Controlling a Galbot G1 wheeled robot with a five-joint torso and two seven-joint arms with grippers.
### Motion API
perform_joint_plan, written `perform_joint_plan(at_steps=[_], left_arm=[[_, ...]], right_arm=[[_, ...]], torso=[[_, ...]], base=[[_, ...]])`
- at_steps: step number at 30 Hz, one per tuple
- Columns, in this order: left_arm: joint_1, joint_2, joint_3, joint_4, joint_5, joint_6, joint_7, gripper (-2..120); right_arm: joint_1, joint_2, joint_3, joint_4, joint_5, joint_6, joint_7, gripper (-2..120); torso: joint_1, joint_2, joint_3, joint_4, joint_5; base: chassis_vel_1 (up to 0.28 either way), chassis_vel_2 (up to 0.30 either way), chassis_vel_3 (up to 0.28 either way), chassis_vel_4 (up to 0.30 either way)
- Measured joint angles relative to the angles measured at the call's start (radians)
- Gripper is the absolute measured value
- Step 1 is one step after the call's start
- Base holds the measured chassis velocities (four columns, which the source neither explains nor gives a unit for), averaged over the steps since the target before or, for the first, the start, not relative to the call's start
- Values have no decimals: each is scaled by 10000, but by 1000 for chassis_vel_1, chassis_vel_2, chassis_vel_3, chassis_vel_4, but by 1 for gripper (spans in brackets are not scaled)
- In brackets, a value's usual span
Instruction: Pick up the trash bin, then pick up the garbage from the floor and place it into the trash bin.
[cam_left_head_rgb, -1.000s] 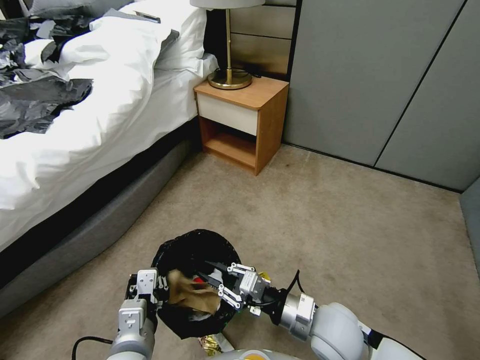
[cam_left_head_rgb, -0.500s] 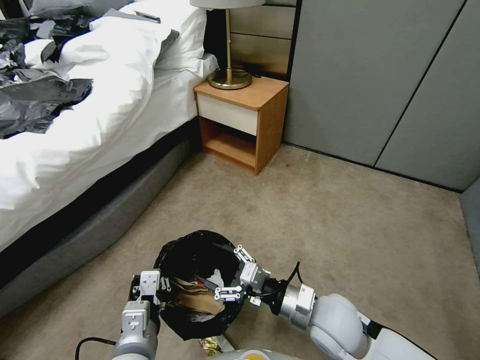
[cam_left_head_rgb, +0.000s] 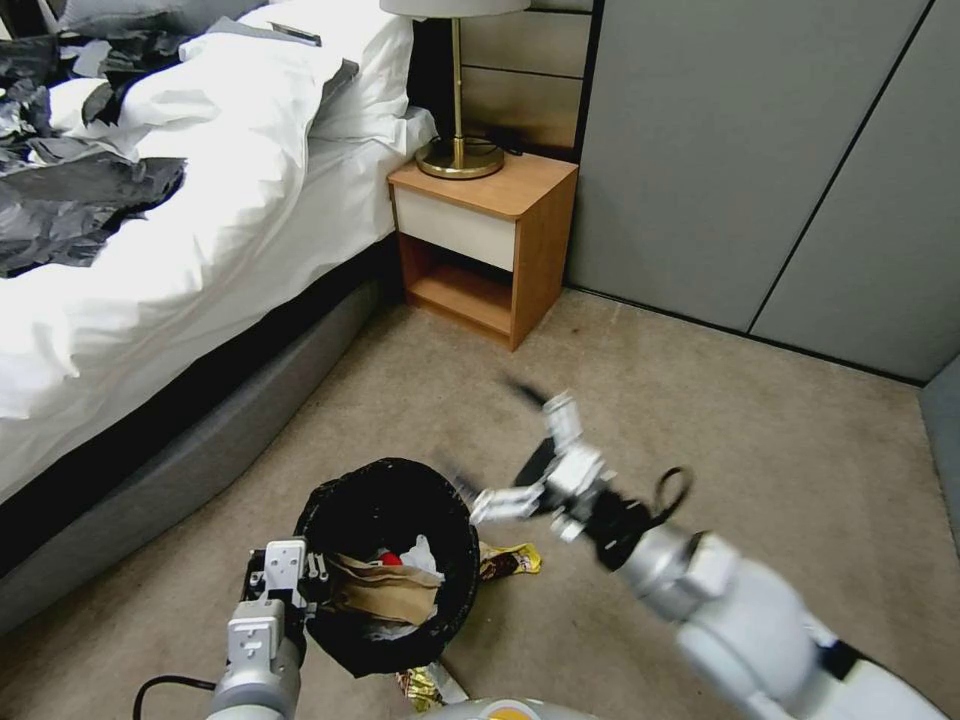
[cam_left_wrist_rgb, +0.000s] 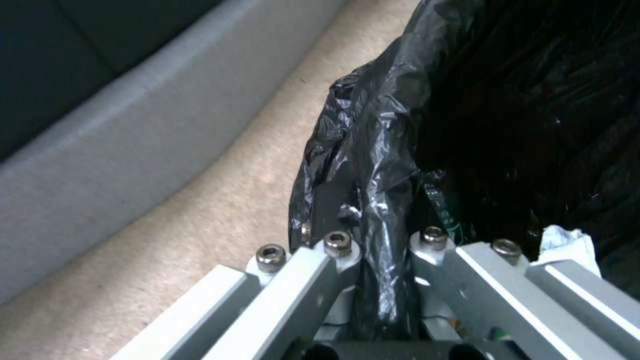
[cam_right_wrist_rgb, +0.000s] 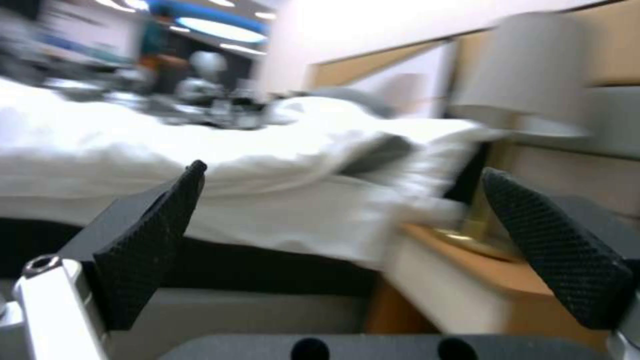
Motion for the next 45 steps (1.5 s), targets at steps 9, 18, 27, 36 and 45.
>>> perform_joint_plan(at_steps=[9,18,27,36,45], left_arm=[[-40,155,-759,-161,-541,114,64,0],[43,140,-1129,-280,-772,123,125,0],[71,79,-1268,-365,-865,105,174,0],[-68,-26,-1092,-352,-813,120,187,0],[-258,-162,-1091,-184,-779,162,148,0]], right_arm=[[-2744,526,2127,-470,-458,1184,95,100],[-2858,762,1953,-1474,-815,1645,-10,100],[-912,120,1538,-2426,-556,675,-789,100],[2377,-782,-2090,-4332,-1014,-279,-1783,100],[4351,-466,-5100,-6579,-1615,-452,-2066,100]], torso=[[0,0,0,-2,1],[-1,0,0,2,0],[0,0,0,0,2],[0,0,1,3,1],[0,0,1,1,0]], base=[[0,0,0,0],[0,0,0,0],[0,0,0,0],[0,0,0,0],[0,0,0,0]])
